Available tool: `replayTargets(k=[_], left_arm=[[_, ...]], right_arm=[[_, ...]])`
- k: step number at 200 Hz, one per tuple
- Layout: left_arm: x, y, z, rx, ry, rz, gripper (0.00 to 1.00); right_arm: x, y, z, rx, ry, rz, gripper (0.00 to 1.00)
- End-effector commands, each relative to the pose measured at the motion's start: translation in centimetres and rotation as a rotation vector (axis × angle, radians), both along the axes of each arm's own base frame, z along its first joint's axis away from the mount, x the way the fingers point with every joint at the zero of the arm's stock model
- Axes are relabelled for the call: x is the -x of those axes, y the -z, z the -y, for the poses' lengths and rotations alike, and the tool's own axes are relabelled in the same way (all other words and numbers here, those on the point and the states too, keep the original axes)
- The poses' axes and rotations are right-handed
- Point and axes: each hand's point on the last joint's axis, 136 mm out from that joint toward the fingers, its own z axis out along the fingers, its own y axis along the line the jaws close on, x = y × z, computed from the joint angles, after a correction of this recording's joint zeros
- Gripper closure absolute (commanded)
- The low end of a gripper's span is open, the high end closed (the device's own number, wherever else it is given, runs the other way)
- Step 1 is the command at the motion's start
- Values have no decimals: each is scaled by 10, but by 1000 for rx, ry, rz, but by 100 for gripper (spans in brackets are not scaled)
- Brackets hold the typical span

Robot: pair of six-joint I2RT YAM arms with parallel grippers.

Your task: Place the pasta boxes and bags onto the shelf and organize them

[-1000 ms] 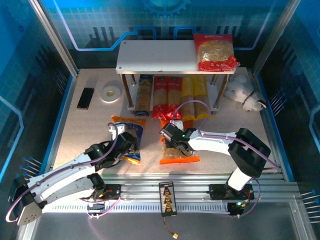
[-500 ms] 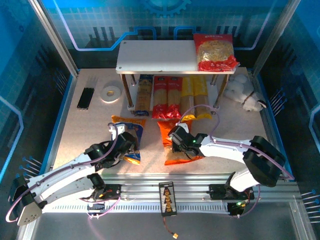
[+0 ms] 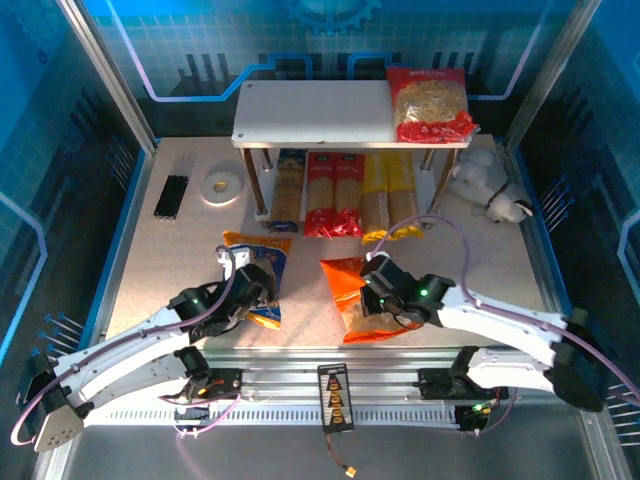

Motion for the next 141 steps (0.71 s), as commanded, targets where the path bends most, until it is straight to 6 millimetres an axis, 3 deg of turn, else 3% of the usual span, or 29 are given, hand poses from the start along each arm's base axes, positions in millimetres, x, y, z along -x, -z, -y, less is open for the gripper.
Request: replayTargets(k=[1,41,45,92,141], left_arm=[[-2,-8,-2,-16,5,27,38],[-4,-10,1,-10,11,33,38],[-4,-10,1,-9,11,33,38],[-7,-15,5,-6,22,35,38],[-9,-21,8,-3,31,43,38]], right_arm=[[1,-55,-3,-96,-51,111,100],[19,-111,8,-153,-98,179,100],[19,-126,7,-176,-103,204,100],[21,-228,-5,-276,-208,384,100],[11,-349,-20,-405,-265,647,100]])
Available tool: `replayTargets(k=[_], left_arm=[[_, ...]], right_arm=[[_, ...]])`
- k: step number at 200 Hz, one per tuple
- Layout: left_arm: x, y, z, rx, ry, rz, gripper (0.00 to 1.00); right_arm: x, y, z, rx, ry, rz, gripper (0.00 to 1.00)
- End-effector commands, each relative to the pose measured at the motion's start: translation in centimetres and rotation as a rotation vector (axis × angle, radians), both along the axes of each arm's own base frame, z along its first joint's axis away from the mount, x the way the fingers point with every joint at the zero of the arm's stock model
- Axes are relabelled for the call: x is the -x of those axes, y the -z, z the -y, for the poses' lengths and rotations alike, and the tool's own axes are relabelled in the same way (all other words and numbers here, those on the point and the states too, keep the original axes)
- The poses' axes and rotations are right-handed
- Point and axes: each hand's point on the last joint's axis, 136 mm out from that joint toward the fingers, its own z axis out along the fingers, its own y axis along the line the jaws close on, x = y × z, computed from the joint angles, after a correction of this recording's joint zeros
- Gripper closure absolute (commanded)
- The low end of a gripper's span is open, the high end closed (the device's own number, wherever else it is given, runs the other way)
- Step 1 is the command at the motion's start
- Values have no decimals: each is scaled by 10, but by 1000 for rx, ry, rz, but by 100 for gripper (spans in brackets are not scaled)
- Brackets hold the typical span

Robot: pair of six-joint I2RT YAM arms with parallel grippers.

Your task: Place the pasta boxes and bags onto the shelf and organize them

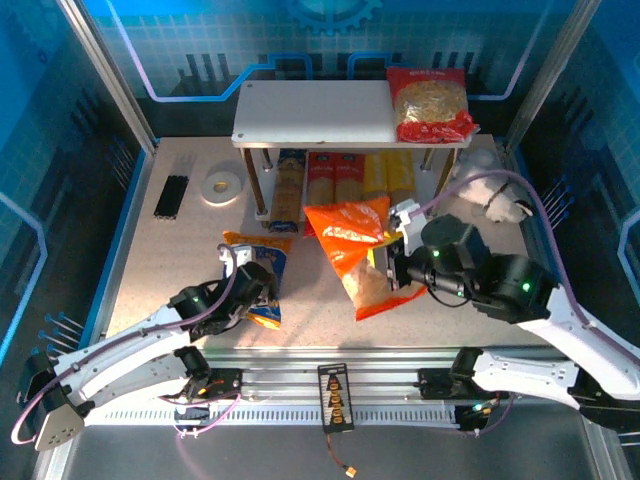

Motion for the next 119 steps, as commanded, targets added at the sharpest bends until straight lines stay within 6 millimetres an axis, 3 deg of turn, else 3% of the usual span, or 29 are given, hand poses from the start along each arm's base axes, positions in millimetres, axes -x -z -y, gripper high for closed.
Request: replayTargets(k=[1,31,59,119], left_arm=[[-5,-14,5,4,12,30,38],[-6,-18,6,-1,22,29,38],[-6,-22,5,-3,23,35,38],[-3,-24,0,-8,20,40,38]], right_arm=[[-5,-93,-10,-171,-36,241,100],[-24,-160,-15,-233,19,413,100],[-47,-208,-25,-235,86,551,100],[-115,-267,-28,-179,308,734,100]])
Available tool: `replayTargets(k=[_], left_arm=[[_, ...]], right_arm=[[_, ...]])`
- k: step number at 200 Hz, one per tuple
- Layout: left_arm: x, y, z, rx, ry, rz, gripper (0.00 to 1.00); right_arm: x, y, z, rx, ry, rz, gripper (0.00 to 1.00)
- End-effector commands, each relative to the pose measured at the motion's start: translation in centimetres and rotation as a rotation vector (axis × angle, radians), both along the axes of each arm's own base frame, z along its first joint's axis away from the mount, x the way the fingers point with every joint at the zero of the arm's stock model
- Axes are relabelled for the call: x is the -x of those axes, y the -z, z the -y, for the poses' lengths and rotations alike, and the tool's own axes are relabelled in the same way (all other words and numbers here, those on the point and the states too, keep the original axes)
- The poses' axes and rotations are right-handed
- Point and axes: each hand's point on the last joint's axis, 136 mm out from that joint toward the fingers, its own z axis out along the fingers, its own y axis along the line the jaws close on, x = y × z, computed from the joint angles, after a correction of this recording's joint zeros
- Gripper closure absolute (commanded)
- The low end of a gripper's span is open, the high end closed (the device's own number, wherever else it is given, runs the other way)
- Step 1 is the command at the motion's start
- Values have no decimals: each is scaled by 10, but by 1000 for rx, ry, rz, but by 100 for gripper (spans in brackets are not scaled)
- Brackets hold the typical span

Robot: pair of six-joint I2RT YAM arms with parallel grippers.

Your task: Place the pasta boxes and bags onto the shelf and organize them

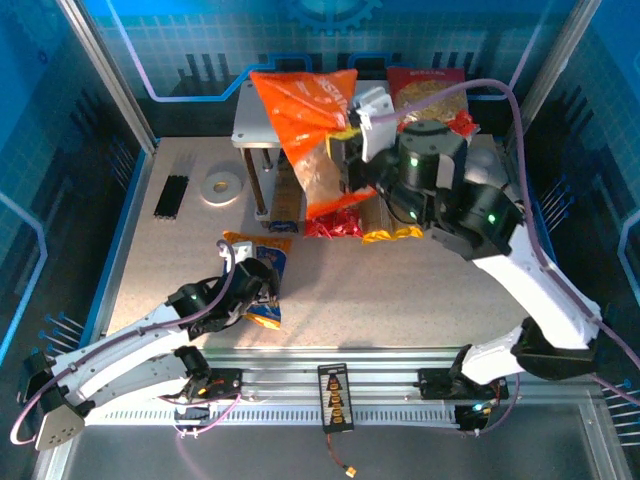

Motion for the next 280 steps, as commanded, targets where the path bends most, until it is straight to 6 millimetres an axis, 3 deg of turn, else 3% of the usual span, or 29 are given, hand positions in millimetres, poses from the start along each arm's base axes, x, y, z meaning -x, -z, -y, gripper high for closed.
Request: replayTargets(k=[1,56,85,128,175,280], left_arm=[[1,-10,-4,-24,13,18,38],[6,-7,-12,-38,-4,15,38],[7,-8,-16,-48,-9,15,37],[8,-8,-21,-65,-15,15,37],[8,-9,-26,-66,-26,21,37],[9,-2,-27,-60,-30,9,37]], right_arm=[[-17,-91,34,-178,154,236,100],[-79,-98,31,-111,355,297,100],[-113,-81,34,-89,438,273,100],[-153,-49,57,-117,514,175,100],[-168,-38,66,-111,538,154,100],[-191,4,64,-58,573,73,100]])
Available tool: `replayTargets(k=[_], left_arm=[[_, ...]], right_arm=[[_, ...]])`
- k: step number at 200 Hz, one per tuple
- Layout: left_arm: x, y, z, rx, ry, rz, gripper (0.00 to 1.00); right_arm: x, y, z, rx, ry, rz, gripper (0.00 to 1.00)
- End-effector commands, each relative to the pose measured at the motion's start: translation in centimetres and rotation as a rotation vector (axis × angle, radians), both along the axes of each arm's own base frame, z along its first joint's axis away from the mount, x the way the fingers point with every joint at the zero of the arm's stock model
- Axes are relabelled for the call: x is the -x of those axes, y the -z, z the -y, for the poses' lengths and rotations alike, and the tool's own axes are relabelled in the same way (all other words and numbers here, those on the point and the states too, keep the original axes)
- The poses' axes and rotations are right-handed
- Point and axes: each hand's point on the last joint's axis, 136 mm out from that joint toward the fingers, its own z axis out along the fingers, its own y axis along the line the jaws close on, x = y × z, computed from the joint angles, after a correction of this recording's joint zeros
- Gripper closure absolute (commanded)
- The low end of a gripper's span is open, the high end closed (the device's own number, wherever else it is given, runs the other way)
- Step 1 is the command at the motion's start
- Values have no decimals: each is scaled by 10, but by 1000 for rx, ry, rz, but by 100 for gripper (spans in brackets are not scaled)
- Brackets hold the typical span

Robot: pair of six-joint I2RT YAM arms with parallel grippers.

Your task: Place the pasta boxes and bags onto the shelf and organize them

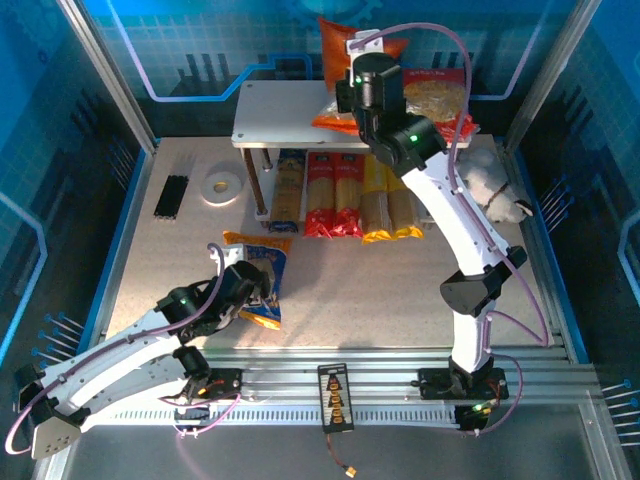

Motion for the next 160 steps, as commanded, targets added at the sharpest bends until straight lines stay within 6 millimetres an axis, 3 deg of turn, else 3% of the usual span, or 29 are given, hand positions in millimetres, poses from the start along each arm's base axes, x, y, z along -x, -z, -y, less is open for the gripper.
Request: replayTargets(k=[1,81,101,116,134,160], left_arm=[[1,3,-7,-19,-9,1,37],[1,6,-8,-20,-14,-7,36],[1,6,-8,-15,-13,-8,35],[1,7,-8,-15,-14,-10,35],[2,7,-8,-16,-14,-13,36],[3,8,-9,-18,-14,-17,36]], right_arm=[[1,-42,14,-118,42,135,100],[-3,-12,19,-102,84,83,100],[-2,-4,20,-101,90,67,84],[0,-3,21,-110,87,69,63],[5,-5,23,-121,75,74,47],[16,-18,27,-145,51,95,42]])
